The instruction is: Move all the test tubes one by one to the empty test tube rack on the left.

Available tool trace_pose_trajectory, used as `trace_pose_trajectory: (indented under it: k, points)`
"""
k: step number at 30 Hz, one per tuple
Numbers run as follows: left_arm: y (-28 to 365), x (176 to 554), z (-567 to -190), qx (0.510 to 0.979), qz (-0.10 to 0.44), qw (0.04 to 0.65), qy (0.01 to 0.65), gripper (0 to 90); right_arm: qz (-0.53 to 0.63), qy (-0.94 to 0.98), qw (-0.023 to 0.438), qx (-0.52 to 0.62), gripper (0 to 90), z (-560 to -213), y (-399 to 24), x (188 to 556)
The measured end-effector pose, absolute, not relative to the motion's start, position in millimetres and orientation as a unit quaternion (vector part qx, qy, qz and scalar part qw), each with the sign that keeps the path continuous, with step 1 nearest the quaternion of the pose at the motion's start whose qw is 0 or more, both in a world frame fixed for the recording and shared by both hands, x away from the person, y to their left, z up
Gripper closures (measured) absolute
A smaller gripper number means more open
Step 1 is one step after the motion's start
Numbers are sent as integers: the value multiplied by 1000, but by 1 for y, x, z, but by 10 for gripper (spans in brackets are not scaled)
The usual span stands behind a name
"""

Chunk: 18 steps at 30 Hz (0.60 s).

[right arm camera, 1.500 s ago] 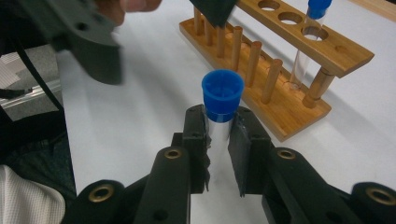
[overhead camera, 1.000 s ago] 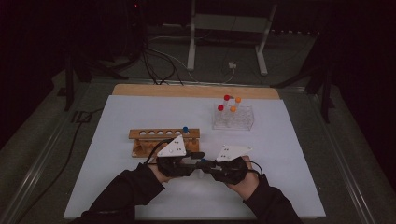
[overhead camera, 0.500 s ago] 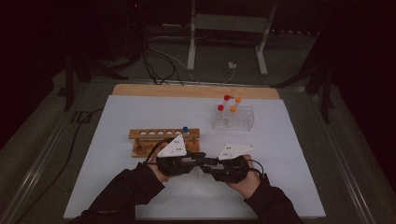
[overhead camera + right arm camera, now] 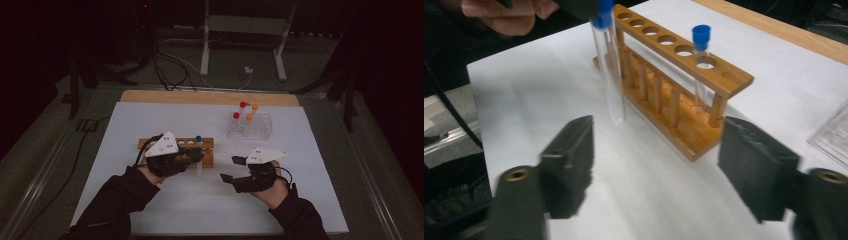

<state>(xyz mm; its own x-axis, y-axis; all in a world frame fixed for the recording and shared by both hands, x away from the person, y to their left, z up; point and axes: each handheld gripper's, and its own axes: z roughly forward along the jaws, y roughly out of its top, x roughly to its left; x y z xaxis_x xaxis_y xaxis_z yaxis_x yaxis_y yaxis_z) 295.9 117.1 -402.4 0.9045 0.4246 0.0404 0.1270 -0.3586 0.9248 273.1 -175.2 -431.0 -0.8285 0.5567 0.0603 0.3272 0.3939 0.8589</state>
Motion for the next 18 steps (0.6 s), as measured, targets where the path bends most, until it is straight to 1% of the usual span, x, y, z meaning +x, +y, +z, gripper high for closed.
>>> trace_pose_trajectory:
  k: [6,7,8,9,11,18]
  points:
    - [130,304,-390,805,160,540,183,777,485,817,125,286,95,-428,-178,274]
    - [132,306,-388,804,162,541,184,777,487,814,125,290,80,-428,-179,275]
    - [133,307,-386,803,166,541,186,777,488,814,123,291,36,-428,-180,275]
    - [134,309,-384,803,169,540,188,777,488,814,122,292,20,-427,-180,275]
    - [136,313,-381,798,176,543,192,777,492,811,123,292,0,-427,-182,275]
    - [139,330,-373,789,199,543,205,777,504,803,125,293,0,-424,-188,276]
